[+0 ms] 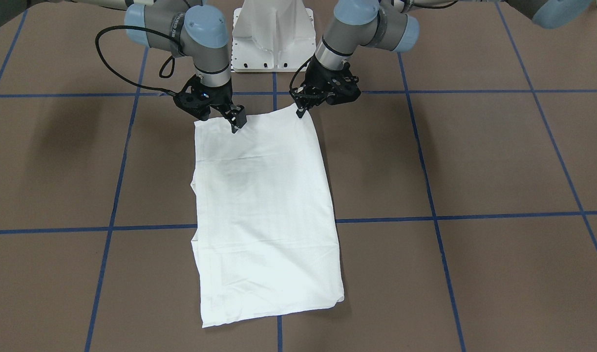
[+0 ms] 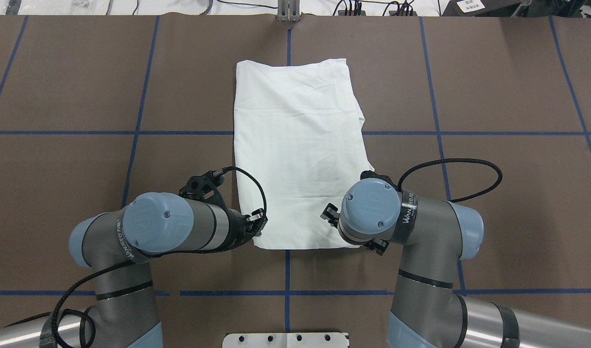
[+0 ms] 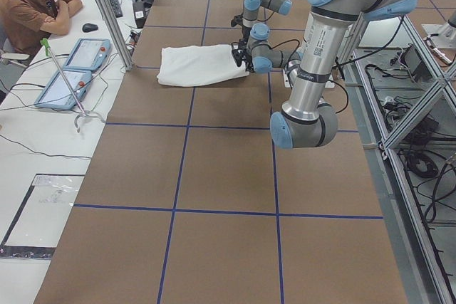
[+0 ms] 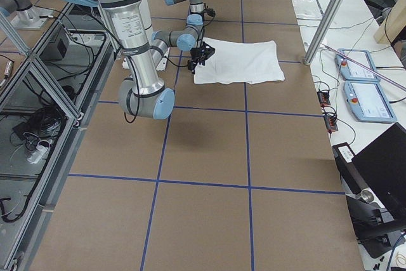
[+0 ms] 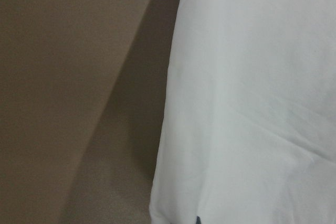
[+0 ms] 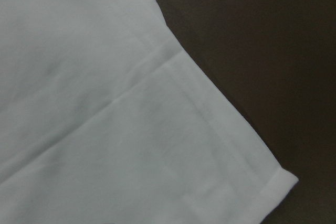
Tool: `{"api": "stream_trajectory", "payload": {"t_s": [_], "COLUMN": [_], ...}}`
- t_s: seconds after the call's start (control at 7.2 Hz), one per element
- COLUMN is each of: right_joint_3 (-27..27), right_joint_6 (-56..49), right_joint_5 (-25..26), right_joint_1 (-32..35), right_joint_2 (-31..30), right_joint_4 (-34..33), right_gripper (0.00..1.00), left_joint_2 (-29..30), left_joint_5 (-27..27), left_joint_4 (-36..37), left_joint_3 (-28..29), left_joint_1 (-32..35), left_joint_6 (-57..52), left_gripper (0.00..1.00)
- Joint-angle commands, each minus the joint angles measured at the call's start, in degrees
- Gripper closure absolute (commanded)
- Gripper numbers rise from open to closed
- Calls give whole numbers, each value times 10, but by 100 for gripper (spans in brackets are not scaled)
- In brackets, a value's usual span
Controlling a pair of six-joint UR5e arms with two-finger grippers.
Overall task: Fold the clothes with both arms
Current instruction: 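Move the right gripper to the shirt's corner nearest the robot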
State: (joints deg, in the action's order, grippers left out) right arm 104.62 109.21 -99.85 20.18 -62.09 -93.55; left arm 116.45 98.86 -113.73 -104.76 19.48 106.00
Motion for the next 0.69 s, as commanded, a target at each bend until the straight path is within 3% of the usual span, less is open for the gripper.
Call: {"api": "stream_trajectory", "payload": {"t_s": [0.0,0.56], "right_joint_3": [-7,-12], "right_joint_6": [2,0], "right_joint_5": [0,7], "right_joint_1": [-5,-8], "right_joint_2": [0,-1], "right_joint_4": [-1,0], "right_gripper": [0,0], "left_joint_2": [0,1], "left_joint_5": [-1,-1], "left_joint_4": [1,0], "left_joint_3": [0,-1], "left_joint_1": [-1,0], "left_joint_6": [0,0], "left_gripper": [100,100]}}
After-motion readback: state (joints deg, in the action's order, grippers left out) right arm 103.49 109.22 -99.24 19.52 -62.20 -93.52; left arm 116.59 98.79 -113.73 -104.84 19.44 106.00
